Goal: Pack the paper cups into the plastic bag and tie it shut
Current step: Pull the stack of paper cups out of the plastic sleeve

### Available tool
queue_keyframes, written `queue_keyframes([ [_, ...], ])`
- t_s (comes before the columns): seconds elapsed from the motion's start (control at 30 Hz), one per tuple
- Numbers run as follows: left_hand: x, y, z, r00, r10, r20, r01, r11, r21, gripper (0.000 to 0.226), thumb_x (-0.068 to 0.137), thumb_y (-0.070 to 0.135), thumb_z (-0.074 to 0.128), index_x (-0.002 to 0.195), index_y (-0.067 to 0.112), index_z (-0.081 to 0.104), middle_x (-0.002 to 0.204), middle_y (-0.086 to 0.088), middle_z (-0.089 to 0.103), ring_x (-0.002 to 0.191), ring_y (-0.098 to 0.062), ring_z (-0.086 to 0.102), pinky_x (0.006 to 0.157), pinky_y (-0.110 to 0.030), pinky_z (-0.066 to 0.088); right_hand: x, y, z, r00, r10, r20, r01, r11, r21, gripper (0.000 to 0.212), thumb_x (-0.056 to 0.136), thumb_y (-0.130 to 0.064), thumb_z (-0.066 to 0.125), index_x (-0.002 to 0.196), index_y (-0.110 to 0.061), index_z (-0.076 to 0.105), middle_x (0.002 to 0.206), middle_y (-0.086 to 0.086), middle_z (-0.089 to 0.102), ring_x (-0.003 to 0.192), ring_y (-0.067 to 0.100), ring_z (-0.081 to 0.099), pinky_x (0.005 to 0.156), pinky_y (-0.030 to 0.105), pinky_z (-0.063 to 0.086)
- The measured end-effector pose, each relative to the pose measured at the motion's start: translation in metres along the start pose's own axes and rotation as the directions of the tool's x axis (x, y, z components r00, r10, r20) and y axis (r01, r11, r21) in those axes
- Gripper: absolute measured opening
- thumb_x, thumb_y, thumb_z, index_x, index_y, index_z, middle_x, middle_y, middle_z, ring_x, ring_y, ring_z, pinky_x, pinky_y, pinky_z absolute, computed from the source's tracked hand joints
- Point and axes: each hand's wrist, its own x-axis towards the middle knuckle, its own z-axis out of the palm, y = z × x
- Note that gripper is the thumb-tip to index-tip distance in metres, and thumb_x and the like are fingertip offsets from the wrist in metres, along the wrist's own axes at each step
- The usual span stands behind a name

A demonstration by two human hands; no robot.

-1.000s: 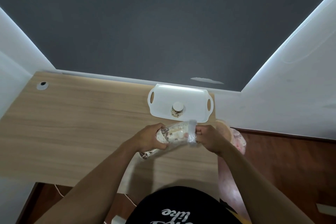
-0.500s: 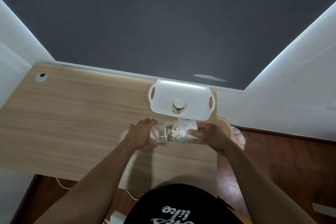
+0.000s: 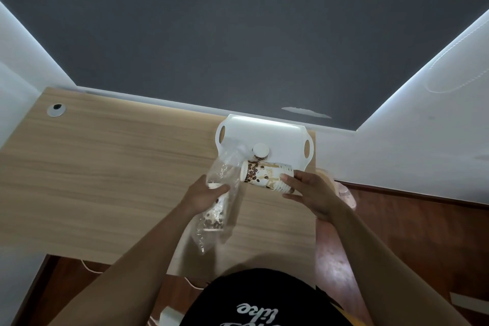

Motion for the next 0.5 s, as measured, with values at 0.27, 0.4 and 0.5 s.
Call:
queue_keyframes([
  [0.27, -0.008, 0.037, 0.006, 0.99, 0.126, 0.058, -0.105, 0.954, -0.281, 0.054, 0.083, 0.063, 0.087, 0.127, 0.034, 0.075, 0.112, 0.006, 0.086, 0.1, -0.013, 0.081, 0.087, -0.038, 0.061, 0.016, 0.009, 0.013, 0.999, 0.039, 0.01, -0.037, 0.985, -0.169, 0.07, 0.097, -0.026, 0.085, 0.156, -0.013, 0.05, 0.13, 0.008, 0.079, 0.109, 0.023, 0.079, 0.106, 0.047, 0.063],
  [0.4, -0.005, 0.04, 0.011, 0.988, 0.135, 0.069, -0.106, 0.941, -0.322, 0.063, 0.083, 0.068, 0.085, 0.135, 0.035, 0.071, 0.119, 0.015, 0.083, 0.108, -0.006, 0.08, 0.1, -0.04, 0.064, 0.02, 0.017, 0.024, 0.995, -0.022, 0.096, 0.053, 0.941, -0.335, 0.077, 0.096, -0.021, 0.086, 0.16, -0.026, 0.043, 0.14, 0.002, 0.072, 0.122, 0.03, 0.074, 0.1, 0.048, 0.066],
  [0.5, -0.002, 0.044, 0.015, 0.988, 0.13, 0.085, -0.093, 0.934, -0.344, 0.074, 0.076, 0.079, 0.084, 0.131, 0.031, 0.072, 0.119, 0.009, 0.084, 0.108, -0.012, 0.081, 0.102, -0.051, 0.064, 0.026, 0.016, 0.039, 0.993, -0.048, 0.109, 0.09, 0.903, -0.42, 0.071, 0.095, -0.019, 0.086, 0.155, -0.03, 0.048, 0.135, -0.014, 0.07, 0.121, 0.011, 0.072, 0.095, 0.032, 0.064],
])
